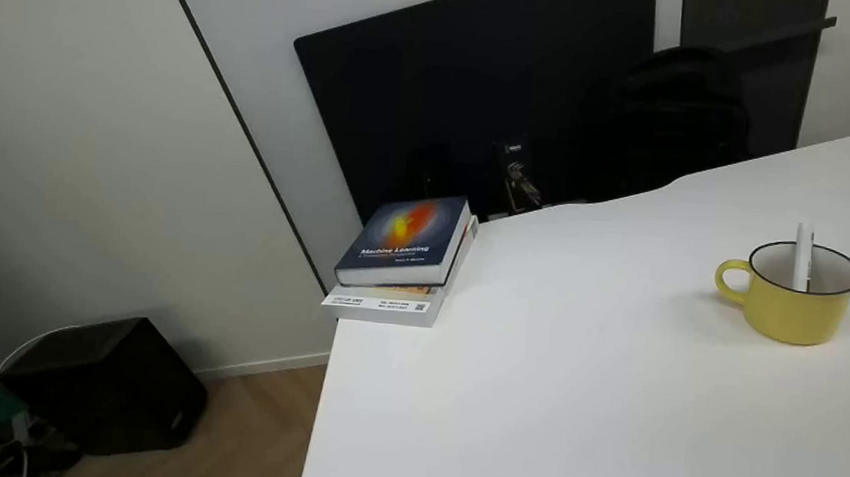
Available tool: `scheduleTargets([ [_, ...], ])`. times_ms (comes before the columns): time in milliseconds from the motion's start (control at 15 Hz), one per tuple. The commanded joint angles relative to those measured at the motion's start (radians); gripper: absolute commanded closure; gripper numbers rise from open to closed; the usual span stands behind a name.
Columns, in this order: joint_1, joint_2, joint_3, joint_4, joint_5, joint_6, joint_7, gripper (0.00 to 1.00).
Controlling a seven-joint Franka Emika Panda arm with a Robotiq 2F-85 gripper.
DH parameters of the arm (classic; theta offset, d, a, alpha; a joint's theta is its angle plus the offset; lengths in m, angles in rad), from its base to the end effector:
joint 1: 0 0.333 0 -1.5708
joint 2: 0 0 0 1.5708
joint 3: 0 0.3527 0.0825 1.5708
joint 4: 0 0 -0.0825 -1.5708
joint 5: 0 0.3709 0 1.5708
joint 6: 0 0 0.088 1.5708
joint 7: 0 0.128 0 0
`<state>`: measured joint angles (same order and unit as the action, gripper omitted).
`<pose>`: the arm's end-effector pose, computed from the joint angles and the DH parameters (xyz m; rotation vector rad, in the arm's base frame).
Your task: Put the marker in the mug on the table
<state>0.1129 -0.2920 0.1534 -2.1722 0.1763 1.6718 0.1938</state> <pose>0.3952 0.1350 0.5160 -3.0421 -0.0380 0.3574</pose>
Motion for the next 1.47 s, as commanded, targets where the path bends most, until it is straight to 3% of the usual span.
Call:
scheduleTargets([
  [0,0.001,0.000,-0.001,0.002,0.000,-0.001,0.000,0.00],
  [667,-0.018,0.007,-0.017,0.008,-0.005,0.004,0.011,0.00],
  [1067,-0.112,0.063,-0.121,0.054,-0.027,0.015,-0.032,0.00],
  [1400,-0.180,0.150,-0.218,0.145,-0.050,0.051,-0.171,0.00],
])
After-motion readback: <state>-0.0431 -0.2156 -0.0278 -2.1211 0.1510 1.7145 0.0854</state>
